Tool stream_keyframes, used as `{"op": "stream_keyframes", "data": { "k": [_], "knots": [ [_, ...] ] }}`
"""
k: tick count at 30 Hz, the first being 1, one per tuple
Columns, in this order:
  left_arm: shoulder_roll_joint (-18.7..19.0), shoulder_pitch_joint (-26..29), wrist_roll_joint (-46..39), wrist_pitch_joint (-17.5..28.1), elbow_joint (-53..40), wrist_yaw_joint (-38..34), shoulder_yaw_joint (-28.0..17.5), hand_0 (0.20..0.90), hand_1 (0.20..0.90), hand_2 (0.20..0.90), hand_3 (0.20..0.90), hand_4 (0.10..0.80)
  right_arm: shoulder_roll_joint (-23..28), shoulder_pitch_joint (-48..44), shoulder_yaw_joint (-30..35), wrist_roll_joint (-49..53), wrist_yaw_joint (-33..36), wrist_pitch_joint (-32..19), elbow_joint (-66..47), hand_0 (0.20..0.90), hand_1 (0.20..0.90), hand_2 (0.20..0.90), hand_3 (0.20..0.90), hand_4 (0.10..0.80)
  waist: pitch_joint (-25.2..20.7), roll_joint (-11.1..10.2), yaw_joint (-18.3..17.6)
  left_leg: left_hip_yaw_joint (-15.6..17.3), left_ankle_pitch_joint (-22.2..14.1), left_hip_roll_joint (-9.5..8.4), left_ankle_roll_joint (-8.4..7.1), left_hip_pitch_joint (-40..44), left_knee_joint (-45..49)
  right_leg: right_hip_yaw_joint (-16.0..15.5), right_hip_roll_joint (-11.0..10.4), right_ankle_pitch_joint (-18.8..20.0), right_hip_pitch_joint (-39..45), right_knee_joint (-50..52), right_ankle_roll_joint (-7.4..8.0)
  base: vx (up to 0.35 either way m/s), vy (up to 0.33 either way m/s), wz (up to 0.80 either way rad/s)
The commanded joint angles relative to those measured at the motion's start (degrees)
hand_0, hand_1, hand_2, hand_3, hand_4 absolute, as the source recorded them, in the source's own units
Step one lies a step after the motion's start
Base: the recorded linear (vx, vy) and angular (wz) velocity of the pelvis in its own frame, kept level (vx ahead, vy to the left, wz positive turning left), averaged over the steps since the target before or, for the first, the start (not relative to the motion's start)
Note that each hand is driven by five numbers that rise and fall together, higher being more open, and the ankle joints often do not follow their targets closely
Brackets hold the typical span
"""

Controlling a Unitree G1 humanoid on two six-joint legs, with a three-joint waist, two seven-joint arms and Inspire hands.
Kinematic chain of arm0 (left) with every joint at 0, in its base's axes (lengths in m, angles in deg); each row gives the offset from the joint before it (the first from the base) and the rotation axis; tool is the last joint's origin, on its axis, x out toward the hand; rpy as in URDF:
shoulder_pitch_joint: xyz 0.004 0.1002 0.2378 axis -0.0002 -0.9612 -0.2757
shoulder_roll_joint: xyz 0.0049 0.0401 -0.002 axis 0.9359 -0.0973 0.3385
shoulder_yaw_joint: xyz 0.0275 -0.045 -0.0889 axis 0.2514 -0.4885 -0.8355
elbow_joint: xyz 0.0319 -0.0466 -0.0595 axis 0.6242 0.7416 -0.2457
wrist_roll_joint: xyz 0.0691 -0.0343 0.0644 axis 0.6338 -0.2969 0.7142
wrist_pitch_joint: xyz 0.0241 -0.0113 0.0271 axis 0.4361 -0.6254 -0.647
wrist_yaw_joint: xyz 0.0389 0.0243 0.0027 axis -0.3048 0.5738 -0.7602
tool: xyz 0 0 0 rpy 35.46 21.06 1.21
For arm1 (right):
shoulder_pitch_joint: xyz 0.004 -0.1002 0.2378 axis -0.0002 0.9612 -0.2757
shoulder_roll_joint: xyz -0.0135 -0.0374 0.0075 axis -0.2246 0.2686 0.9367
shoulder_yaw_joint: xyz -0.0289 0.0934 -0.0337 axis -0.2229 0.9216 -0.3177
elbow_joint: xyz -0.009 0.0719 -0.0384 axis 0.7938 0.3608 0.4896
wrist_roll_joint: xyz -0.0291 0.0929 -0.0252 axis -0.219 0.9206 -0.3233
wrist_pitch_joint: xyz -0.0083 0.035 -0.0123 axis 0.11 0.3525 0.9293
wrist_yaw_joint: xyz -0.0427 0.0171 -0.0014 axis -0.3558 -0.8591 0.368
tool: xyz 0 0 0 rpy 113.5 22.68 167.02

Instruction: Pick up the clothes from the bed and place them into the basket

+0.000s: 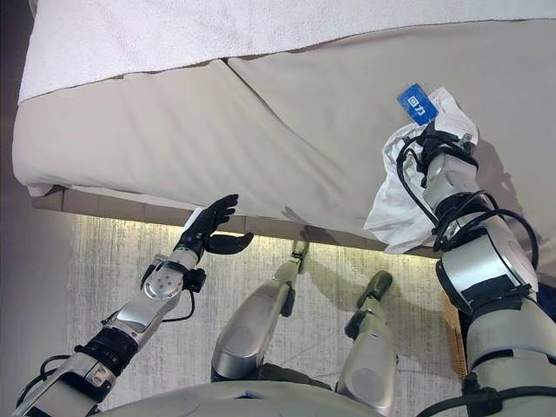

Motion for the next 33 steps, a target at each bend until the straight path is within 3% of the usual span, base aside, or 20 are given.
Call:
{"op": "stream_keyframes", "data": {
  "k": [1,8,20,33],
  "knots": [
    [3.16,0.14,-1.42,3.03,-6.91,-1.91,-1.65,0.900,0.900,0.900,0.900,0.800,2.97,-1.40,-3.01,2.67,3.55,-0.22,-2.09,0.300,0.300,0.300,0.200,0.100,2.40,-0.92,-0.56,1.66,-8.59,-2.87,2.35,0.57,5.39,0.98,1.58,-0.02,-1.68,3.15,-2.88,-0.023,0.031,-0.07],
    [2.87,-0.59,-1.71,2.04,-6.60,-2.89,-3.54,0.900,0.900,0.900,0.900,0.800,3.51,0.64,1.19,6.83,7.67,-1.82,-11.44,0.300,0.300,0.300,0.200,0.100,2.39,-2.11,-2.83,2.77,-10.02,-2.18,2.07,7.17,5.43,2.60,2.12,-0.12,5.05,1.13,-3.15,-0.021,0.031,-0.14],
    [1.55,-3.39,0.10,-3.04,-3.94,-2.82,-5.03,0.900,0.900,0.900,0.900,0.800,5.04,6.26,7.93,17.82,7.35,-4.43,-25.14,0.300,0.300,0.300,0.200,0.100,-9.07,-6.41,-6.02,4.90,-10.10,0.02,1.72,16.09,-0.21,4.96,3.85,1.72,12.61,-4.76,-2.21,0.025,0.001,-0.10],
    [0.75,-4.55,1.40,-3.06,0.26,-0.87,-6.09,0.900,0.900,0.900,0.900,0.800,12.07,9.73,17.98,19.94,9.89,-5.97,-34.06,0.300,0.300,0.300,0.200,0.100,-17.35,-8.96,-9.92,7.96,-11.91,2.00,1.22,22.41,-1.39,7.76,4.97,1.14,17.84,-6.88,-2.09,0.047,0.021,-0.15]
  ]
}}
